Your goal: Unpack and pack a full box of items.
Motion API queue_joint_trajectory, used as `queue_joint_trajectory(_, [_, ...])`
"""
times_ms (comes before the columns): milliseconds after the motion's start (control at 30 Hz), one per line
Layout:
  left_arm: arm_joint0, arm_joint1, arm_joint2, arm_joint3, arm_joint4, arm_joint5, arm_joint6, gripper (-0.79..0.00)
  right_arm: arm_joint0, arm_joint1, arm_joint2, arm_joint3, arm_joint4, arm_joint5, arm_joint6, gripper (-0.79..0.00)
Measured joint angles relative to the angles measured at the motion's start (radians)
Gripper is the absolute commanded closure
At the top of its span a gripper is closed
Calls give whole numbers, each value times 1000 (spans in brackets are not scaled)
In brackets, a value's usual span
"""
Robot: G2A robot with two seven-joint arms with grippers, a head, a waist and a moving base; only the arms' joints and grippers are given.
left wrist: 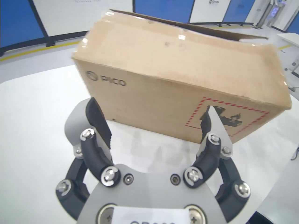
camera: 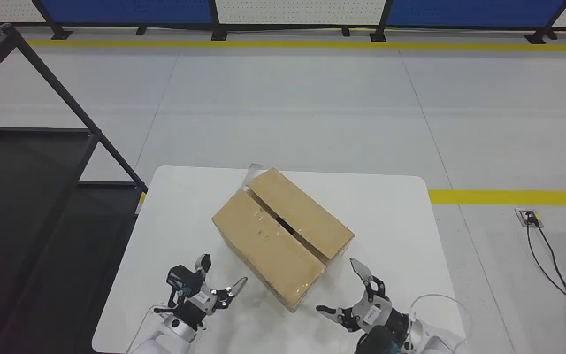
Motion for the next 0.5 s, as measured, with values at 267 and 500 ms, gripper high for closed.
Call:
queue_joint_trajectory(267, [20, 2, -46, -23, -48, 38, -1, -785, 0, 0, 0, -1, -1, 1, 3, -785])
queue_joint_trajectory(500, [4, -7, -30, -14, -81, 119, -13, -785, 5, -8, -60, -18, -35, 44, 68, -785])
